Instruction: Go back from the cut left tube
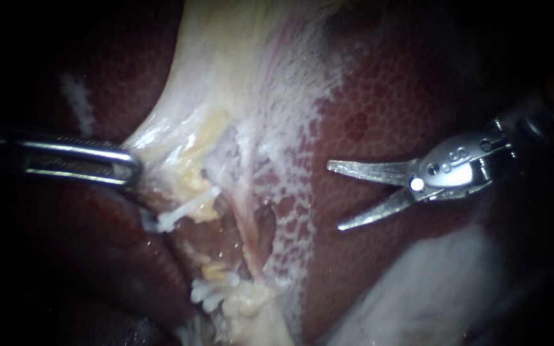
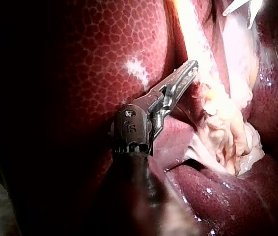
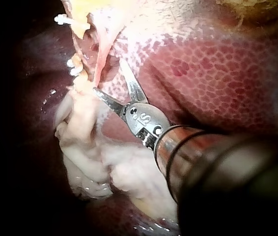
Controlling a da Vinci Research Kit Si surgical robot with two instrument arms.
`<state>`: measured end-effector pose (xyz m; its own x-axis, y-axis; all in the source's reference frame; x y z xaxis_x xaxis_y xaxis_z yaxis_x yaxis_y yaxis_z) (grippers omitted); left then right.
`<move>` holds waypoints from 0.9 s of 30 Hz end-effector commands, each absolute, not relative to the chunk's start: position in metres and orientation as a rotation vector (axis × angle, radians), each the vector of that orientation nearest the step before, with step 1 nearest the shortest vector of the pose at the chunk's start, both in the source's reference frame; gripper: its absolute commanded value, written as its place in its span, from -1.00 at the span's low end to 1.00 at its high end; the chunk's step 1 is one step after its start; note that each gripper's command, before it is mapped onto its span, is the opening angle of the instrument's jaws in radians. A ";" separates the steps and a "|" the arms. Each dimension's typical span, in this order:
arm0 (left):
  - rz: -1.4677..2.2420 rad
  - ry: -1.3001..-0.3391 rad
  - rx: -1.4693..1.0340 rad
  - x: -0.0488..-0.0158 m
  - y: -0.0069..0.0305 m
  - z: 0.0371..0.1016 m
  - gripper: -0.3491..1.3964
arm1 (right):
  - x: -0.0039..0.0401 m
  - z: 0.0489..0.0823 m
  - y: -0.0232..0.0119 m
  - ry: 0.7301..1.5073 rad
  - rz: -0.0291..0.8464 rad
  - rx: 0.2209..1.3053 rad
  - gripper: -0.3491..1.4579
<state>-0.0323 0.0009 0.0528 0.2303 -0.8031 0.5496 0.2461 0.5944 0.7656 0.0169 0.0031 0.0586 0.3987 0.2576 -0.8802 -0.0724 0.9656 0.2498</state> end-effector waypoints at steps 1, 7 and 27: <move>-0.775 -1.117 0.601 -0.0325 0.0007 0.0532 -1.00 | 0.0169 0.0587 0.0031 1.142 0.211 0.181 0.97; -0.779 -1.115 0.615 -0.0339 -0.0002 0.0566 -1.00 | 0.0168 0.0587 0.0031 1.143 0.195 0.171 0.97; -0.765 -1.115 0.664 -0.0382 -0.0028 0.0608 -1.00 | 0.0162 0.0589 0.0031 1.146 0.145 0.143 0.97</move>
<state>-0.0382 -0.0028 0.0609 0.2457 -0.8121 0.5292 0.2024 0.5769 0.7913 0.0161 0.0031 0.0589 0.4055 0.1833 -0.8955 -0.0393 0.9823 0.1833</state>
